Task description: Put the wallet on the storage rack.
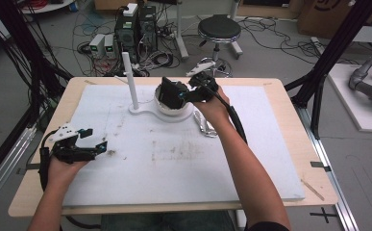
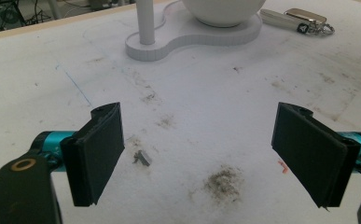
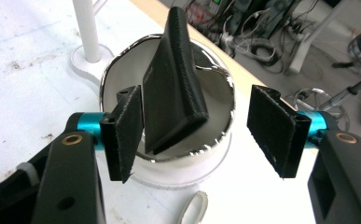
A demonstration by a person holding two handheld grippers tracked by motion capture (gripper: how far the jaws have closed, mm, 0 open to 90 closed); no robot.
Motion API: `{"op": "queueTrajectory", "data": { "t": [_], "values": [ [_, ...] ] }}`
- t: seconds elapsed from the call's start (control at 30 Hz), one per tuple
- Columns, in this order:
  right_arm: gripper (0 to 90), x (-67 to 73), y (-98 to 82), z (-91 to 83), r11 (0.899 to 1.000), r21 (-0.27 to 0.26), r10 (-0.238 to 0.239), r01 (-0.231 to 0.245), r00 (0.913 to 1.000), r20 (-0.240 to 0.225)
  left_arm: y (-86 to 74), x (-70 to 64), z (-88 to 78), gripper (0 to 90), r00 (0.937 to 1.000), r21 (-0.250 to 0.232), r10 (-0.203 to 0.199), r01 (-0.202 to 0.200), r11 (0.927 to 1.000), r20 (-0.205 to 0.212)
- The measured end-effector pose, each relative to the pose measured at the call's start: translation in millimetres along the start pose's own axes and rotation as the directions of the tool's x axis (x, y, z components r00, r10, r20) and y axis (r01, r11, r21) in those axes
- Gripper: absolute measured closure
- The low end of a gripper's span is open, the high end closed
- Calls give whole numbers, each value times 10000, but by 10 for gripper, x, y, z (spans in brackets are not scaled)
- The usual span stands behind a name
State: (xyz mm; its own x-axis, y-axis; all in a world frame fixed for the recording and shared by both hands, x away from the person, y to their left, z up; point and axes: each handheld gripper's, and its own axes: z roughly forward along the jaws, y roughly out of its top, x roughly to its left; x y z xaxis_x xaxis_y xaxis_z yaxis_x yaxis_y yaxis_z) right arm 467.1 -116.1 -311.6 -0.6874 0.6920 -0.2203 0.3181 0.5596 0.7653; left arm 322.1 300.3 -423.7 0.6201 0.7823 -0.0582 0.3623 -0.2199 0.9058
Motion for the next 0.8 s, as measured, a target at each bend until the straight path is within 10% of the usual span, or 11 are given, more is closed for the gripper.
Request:
{"op": "queueTrajectory", "data": {
  "t": [0.8],
  "values": [
    [282,-34,-1242,-557,9862,-790,1449,-1454,9894,-131,101,-22,187,168,9997,-147,82,-79,9999,238]
  ]
}}
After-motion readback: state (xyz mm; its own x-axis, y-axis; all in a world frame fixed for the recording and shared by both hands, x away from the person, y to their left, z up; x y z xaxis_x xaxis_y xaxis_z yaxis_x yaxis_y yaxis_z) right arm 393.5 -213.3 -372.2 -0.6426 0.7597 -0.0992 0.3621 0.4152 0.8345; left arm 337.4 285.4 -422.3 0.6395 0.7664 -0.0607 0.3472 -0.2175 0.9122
